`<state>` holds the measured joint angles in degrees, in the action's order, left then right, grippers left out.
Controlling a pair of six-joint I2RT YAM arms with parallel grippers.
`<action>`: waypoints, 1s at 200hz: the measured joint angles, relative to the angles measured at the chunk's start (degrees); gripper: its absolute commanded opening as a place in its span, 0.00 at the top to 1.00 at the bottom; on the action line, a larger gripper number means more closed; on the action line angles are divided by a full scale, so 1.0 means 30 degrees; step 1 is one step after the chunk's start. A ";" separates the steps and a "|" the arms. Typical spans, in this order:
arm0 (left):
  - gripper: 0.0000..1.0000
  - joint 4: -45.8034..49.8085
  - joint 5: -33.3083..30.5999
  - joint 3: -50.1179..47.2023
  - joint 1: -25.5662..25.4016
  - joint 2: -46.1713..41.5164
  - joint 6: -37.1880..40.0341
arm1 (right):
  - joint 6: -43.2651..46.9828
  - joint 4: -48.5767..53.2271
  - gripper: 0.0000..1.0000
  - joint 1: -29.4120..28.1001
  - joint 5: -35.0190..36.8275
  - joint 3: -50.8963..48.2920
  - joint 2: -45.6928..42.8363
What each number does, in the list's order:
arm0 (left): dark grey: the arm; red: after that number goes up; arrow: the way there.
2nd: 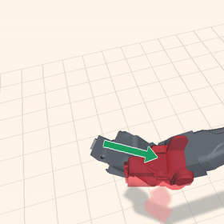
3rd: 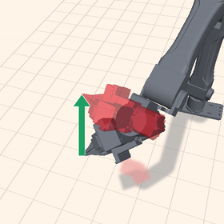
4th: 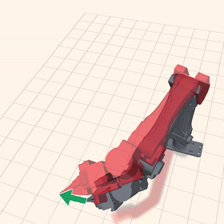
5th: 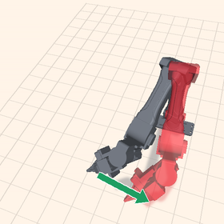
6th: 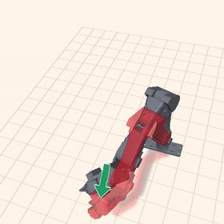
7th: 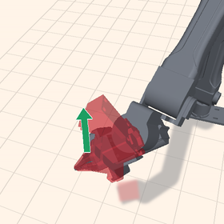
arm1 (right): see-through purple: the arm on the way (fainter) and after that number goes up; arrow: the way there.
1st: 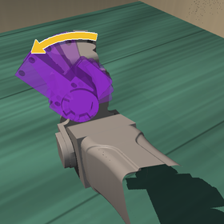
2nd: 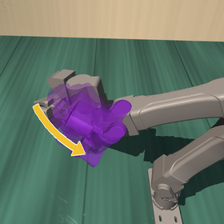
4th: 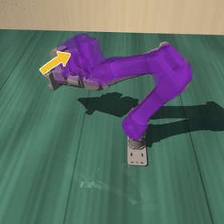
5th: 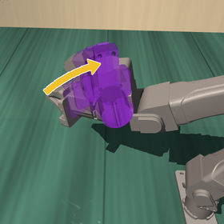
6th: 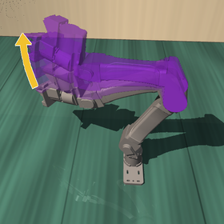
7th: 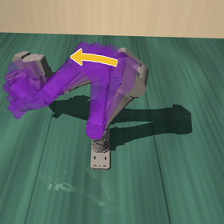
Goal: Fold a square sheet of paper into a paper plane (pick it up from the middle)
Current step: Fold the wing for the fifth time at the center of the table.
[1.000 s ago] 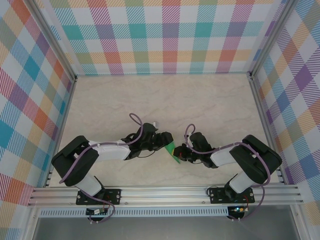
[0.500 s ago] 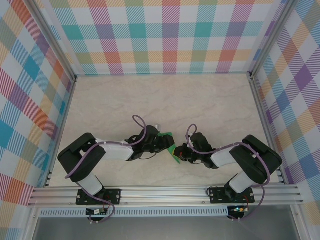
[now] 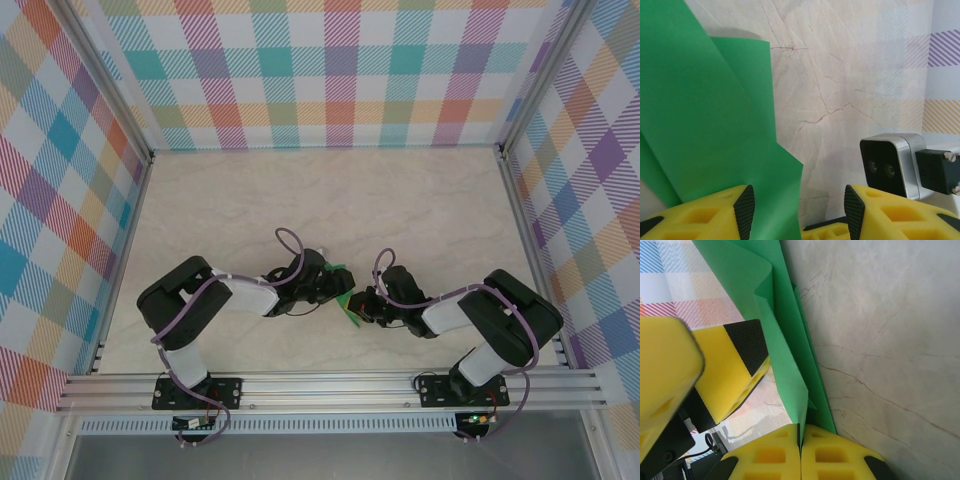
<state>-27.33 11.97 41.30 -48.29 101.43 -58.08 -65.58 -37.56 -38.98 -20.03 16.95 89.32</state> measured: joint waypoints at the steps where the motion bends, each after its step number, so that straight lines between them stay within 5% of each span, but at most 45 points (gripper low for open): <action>1: 0.48 0.0000 -0.0007 0.0007 0.0000 0.0015 0.0000 | 0.0000 0.0007 0.93 0.0000 0.0000 0.0000 0.0000; 88: 0.50 0.0117 0.0160 0.0226 0.0015 0.0262 -0.0248 | 0.1428 0.5064 0.76 0.0007 0.0503 0.0022 -0.3614; 200: 0.50 0.0270 0.0270 0.0321 0.0015 0.0299 -0.0102 | 0.2820 0.7664 0.95 0.0109 -0.0656 0.1020 -0.3016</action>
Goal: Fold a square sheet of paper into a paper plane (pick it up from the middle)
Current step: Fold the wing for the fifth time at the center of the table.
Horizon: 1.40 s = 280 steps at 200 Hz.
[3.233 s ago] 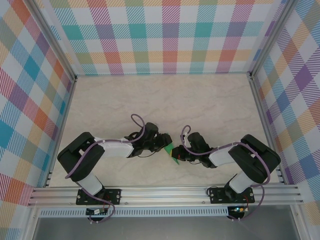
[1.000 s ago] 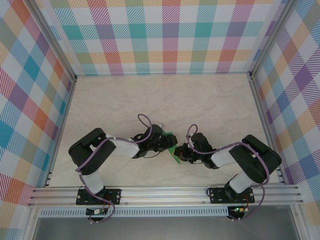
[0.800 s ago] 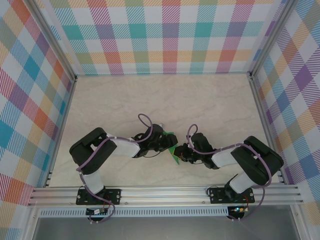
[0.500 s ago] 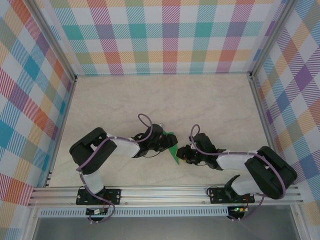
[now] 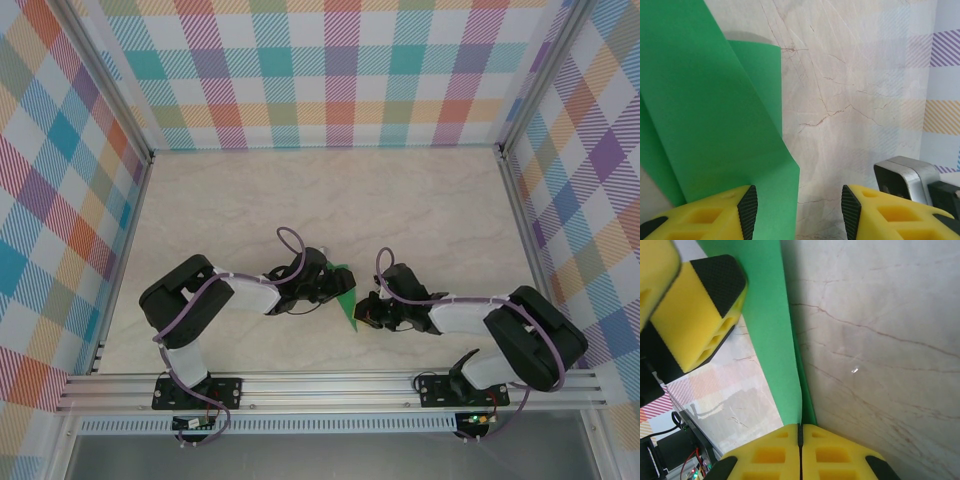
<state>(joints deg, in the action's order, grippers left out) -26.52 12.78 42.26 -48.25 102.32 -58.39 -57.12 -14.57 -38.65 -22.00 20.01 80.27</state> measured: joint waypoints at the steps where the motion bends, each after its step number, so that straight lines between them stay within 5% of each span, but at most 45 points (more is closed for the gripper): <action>1: 0.50 0.0007 0.0000 0.0000 0.0000 0.0000 0.0000 | 0.0000 -0.0015 0.95 0.0000 -0.0007 0.0000 0.0007; 172: 0.50 0.1107 0.0087 0.0597 0.0000 0.0102 0.0270 | 0.1574 0.3432 0.80 0.0015 -0.0087 -0.0423 -0.2324; 225: 0.50 0.1188 0.0087 0.0634 0.0000 0.0109 0.0277 | 0.1479 0.4787 0.88 0.0015 0.1450 -0.0372 -0.5566; 280: 0.50 0.1231 0.0095 0.0656 0.0000 0.0124 0.0270 | 0.1144 0.2550 0.91 0.0015 -0.0561 0.0707 -0.3366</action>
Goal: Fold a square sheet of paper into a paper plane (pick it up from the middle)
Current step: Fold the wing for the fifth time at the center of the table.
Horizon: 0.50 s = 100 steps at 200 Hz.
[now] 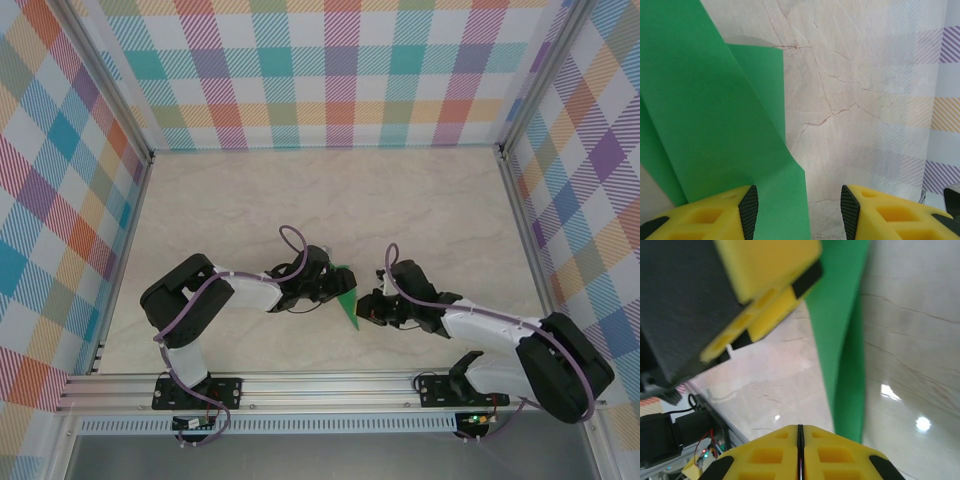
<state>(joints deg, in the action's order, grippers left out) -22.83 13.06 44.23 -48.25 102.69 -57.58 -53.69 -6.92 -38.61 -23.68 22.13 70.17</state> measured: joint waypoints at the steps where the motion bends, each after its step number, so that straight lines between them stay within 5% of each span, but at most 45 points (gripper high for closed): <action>1: 0.50 0.0000 0.0000 0.0000 0.0000 0.0000 0.0000 | -0.0007 -0.0015 0.91 0.0000 -0.0029 0.0029 0.0036; 100: 0.51 0.0299 0.0007 0.0204 0.0000 0.0066 0.0007 | -0.0015 -0.2244 0.93 0.0000 -0.1173 -0.0182 0.4233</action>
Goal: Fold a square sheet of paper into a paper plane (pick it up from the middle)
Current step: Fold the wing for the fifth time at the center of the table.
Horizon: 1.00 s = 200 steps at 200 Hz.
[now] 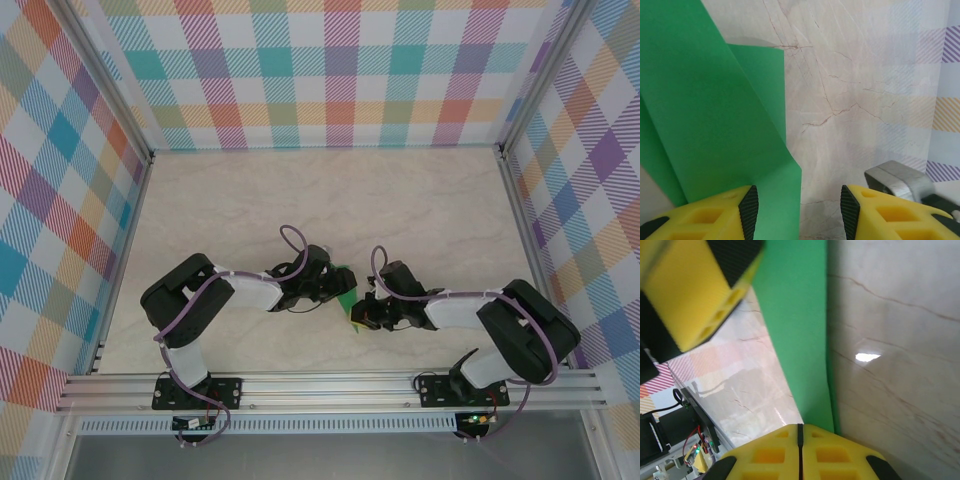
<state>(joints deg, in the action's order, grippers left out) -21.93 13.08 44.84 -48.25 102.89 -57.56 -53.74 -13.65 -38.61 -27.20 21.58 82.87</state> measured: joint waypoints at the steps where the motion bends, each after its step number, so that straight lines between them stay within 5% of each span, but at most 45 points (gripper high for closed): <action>1: 0.51 0.0000 0.0007 0.0000 0.0000 0.0007 0.0000 | 0.0000 -0.0022 0.93 0.0000 0.0007 -0.0022 0.0000; 200: 0.52 0.0495 0.0051 0.0291 0.0007 0.0131 -0.0095 | 0.1137 -0.0270 0.91 0.0146 -0.0029 -0.1894 -0.1690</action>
<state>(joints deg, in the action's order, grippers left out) -20.45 13.23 45.71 -48.23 103.28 -57.84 -50.33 -14.46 -38.17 -27.29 15.90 77.80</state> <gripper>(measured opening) 0.481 0.091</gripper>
